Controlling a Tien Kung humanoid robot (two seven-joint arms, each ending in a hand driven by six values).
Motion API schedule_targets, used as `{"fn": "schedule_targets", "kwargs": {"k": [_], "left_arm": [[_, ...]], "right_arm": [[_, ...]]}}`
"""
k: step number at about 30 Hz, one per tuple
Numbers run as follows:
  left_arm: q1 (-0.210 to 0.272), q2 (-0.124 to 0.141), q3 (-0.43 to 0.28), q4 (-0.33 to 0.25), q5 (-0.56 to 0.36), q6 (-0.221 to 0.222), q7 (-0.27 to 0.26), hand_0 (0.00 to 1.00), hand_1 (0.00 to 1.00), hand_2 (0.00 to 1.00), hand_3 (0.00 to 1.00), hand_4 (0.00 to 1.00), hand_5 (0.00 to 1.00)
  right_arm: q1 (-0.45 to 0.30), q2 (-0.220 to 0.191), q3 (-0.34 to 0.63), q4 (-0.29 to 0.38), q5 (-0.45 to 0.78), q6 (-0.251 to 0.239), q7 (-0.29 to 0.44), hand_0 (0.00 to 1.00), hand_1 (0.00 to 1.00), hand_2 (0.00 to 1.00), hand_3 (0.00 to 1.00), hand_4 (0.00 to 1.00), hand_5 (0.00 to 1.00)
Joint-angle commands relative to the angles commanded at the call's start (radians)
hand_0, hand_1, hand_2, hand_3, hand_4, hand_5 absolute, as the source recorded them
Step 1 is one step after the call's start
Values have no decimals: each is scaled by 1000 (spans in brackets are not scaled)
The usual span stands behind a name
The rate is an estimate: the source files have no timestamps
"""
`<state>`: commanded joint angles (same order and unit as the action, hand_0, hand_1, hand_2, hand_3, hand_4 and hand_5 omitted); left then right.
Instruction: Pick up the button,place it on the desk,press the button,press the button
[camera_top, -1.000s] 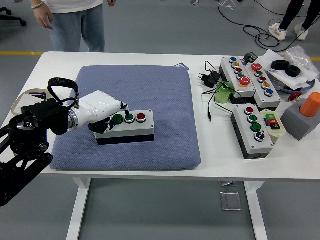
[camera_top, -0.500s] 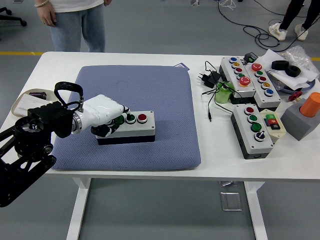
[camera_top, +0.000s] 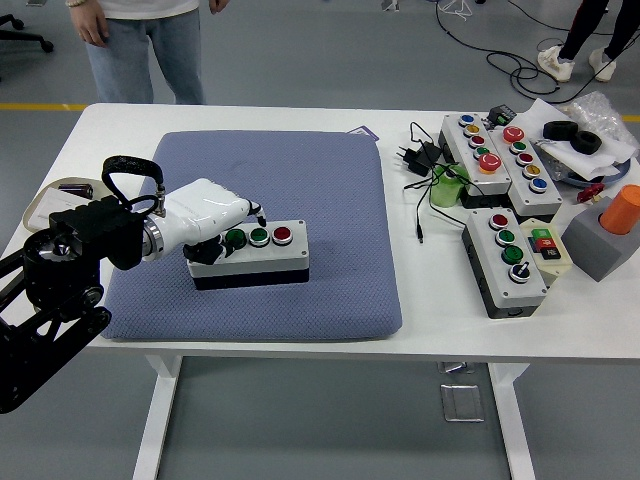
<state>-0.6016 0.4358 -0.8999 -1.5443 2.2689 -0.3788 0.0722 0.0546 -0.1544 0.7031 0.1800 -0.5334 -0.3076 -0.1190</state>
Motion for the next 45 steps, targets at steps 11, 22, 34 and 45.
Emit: {"fn": "schedule_targets", "kwargs": {"k": [11, 22, 34, 45], "left_arm": [[-18, -25, 41, 15, 0, 15, 6, 22, 2, 2, 735, 473, 2], [-35, -41, 58, 79, -15, 7, 3, 24, 2, 2, 730, 478, 2], [-18, -47, 69, 106, -23, -2, 5, 24, 2, 2, 722, 478, 2], [-11, -45, 67, 93, -22, 1, 4, 26, 2, 2, 721, 477, 2]], "right_arm": [[2, 0, -2, 0, 0, 0, 0, 631, 488, 539, 583, 260, 13], [4, -2, -6, 0, 1, 0, 2, 631, 488, 538, 583, 262, 15], [-1, -3, -7, 0, 3, 0, 3, 630, 487, 539, 583, 262, 15], [-6, -2, -8, 0, 5, 0, 3, 630, 487, 538, 584, 262, 13]]}}
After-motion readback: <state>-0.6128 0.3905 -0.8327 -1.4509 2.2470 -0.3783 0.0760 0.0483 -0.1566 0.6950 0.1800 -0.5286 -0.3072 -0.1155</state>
